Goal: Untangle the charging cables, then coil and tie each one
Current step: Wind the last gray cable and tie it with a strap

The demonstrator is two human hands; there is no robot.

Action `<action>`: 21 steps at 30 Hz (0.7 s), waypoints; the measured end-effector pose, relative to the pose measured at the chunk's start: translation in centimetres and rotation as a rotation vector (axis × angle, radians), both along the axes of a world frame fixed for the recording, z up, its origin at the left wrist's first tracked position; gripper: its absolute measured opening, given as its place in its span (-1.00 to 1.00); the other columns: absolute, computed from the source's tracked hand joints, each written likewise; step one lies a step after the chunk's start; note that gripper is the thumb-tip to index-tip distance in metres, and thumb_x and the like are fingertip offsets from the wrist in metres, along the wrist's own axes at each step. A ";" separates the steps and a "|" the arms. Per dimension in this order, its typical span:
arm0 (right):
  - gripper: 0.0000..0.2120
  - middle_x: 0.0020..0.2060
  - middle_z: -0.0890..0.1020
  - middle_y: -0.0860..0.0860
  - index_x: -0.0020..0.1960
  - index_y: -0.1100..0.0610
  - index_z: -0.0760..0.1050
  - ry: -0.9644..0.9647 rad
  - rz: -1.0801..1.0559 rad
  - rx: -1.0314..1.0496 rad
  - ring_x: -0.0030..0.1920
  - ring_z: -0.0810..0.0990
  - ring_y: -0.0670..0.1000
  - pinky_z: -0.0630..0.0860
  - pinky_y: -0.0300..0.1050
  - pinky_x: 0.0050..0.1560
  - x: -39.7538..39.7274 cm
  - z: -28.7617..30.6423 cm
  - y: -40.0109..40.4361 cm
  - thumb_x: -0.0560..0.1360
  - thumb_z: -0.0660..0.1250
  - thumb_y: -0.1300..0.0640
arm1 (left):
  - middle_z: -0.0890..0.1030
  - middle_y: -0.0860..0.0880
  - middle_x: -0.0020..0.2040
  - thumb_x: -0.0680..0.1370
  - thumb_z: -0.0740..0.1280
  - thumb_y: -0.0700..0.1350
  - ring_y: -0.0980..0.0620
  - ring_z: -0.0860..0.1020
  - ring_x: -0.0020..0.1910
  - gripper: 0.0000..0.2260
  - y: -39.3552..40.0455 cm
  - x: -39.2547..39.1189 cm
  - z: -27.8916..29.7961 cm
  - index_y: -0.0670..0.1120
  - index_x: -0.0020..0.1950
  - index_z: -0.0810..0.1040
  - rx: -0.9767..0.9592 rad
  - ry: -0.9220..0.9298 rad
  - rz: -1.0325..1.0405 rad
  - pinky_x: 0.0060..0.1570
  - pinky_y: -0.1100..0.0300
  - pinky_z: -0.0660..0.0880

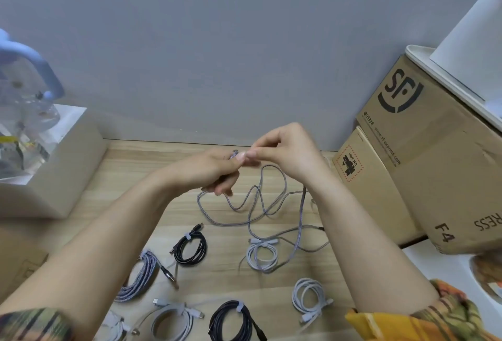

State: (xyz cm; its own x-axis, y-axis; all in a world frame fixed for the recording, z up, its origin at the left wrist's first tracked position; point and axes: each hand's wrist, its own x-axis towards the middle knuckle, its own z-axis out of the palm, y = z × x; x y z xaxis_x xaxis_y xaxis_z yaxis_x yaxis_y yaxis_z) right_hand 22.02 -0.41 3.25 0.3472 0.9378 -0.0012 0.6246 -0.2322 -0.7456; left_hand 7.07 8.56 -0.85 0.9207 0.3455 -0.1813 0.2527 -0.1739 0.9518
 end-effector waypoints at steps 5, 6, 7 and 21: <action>-0.82 -0.45 0.60 -0.25 -0.32 -0.09 0.61 0.167 -0.134 0.253 -0.31 0.56 -0.28 0.47 -0.26 -0.14 0.3 -0.8 0.8 0.42 0.44 0.12 | 0.29 0.11 -0.64 0.56 0.28 -0.05 0.15 0.19 -0.63 -0.79 0.9 -0.2 0.6 -0.14 -0.10 0.64 -0.749 -0.366 -0.087 -0.36 0.26 0.47; -0.83 -0.48 0.57 -0.22 -0.27 -0.07 0.61 0.226 -0.132 0.255 -0.40 0.51 -0.26 0.43 -0.31 -0.27 0.2 -1.0 0.8 0.47 0.39 0.12 | 0.32 0.08 -0.61 0.58 0.24 -0.07 0.12 0.21 -0.61 -0.77 1.0 -0.2 0.7 -0.18 0.00 0.62 -0.947 -0.483 -0.184 -0.30 0.25 0.48; -0.83 -0.52 0.49 -0.18 -0.23 -0.03 0.60 0.305 -0.116 0.215 -0.51 0.41 -0.21 0.33 -0.33 -0.43 -0.1 -1.4 0.8 0.52 0.33 0.11 | 0.32 0.03 -0.57 0.62 0.16 -0.10 0.08 0.23 -0.57 -0.72 1.0 -0.1 0.9 -0.24 0.14 0.55 -1.154 -0.593 -0.283 -0.22 0.22 0.48; -0.74 -0.50 0.38 -0.06 -0.13 0.07 0.61 -0.140 0.094 -0.216 -0.40 0.36 -0.06 0.31 -0.11 -0.27 -1.7 -2.3 -0.3 0.56 0.24 -0.03 | 0.60 0.02 0.14 0.67 -0.01 -0.01 0.07 0.64 0.03 -0.58 1.1 2.7 0.6 -0.17 0.47 0.12 -0.551 -0.502 0.477 0.28 0.11 0.41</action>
State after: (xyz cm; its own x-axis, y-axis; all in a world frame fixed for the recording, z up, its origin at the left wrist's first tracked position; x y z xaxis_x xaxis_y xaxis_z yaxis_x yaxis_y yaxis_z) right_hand 20.28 -0.76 0.92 0.2696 0.9492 -0.1622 0.7447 -0.3123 -0.5898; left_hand 9.81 9.68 -0.29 0.7165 0.6960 -0.0484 -0.2894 0.3596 0.8871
